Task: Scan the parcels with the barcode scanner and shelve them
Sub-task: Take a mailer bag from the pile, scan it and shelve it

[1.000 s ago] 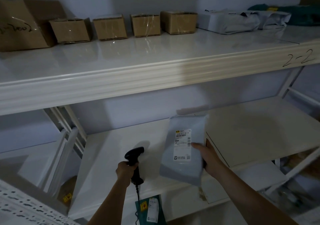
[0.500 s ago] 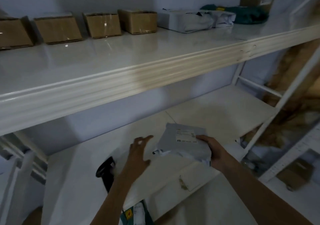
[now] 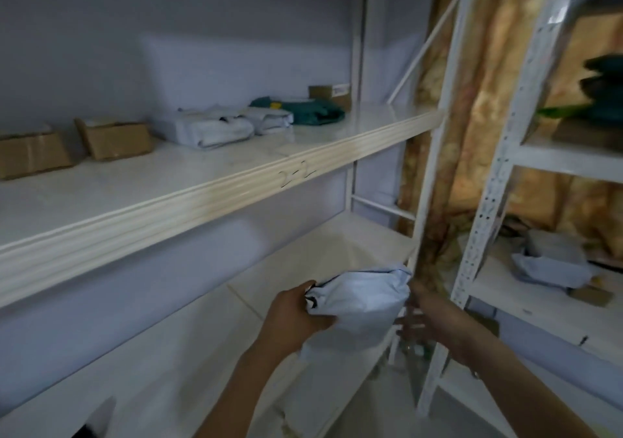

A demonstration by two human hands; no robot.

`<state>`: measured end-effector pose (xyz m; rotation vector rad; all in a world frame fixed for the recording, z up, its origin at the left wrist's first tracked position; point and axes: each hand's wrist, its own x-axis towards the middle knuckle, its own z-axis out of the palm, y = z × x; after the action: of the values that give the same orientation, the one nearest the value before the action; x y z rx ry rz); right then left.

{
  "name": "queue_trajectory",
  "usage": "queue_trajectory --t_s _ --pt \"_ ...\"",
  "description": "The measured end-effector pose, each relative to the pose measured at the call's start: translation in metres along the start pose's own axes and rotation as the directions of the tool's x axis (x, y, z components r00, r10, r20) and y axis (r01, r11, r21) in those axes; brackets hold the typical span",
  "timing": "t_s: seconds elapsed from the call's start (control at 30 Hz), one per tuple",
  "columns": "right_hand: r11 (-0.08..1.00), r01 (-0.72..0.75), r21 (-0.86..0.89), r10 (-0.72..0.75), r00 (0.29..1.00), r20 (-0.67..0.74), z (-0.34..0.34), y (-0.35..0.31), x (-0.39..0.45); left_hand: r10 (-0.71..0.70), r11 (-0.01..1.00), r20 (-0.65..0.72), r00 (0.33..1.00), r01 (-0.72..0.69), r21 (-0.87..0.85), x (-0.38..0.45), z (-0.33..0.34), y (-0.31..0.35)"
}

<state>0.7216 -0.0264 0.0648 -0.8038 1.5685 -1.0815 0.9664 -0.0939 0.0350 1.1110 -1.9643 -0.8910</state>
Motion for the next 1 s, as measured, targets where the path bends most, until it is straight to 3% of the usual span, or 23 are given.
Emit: queue_trajectory --t_s 0.1,0.17,0.27,0.33,0.4,0.6,0.8,1.0 --pt "0.916 0.287 -0.281 -0.257 0.956 0.139 -0.051 -0.032 -0.007 0.059 0.99 0.03 0.998 -0.063 0.129 0.031 0.026 0.047" --pt "0.76 0.455 -0.464 -0.382 0.89 0.248 -0.084 -0.047 -0.004 0.071 0.979 0.066 0.995 -0.082 0.189 0.052 0.04 0.074" --pt "0.521 0.551 -0.652 -0.488 0.819 0.302 -0.124 -0.078 0.011 0.078 0.969 0.07 0.994 -0.092 0.228 0.082 0.057 0.11" --pt "0.366 0.543 -0.756 -0.499 0.8 0.333 -0.142 -0.097 0.018 0.074 0.963 0.056 0.996 -0.086 0.254 0.1 0.069 0.133" --pt "0.28 0.523 -0.805 -0.536 0.781 0.321 -0.153 -0.112 0.025 0.088 0.946 0.044 0.995 -0.098 0.308 0.118 0.079 0.155" --pt "0.275 0.534 -0.799 -0.637 0.724 0.265 -0.189 -0.173 0.049 0.206 0.899 -0.029 0.978 -0.178 0.401 0.185 0.089 0.206" --pt "0.044 0.397 -0.917 -0.645 0.712 0.278 -0.216 -0.255 0.074 0.349 0.87 -0.137 0.927 -0.266 0.416 0.258 0.096 0.249" --pt "-0.076 0.266 -0.961 -0.8 0.559 0.218 -0.226 -0.334 0.099 0.478 0.856 -0.241 0.845 -0.386 0.345 0.318 0.082 0.29"
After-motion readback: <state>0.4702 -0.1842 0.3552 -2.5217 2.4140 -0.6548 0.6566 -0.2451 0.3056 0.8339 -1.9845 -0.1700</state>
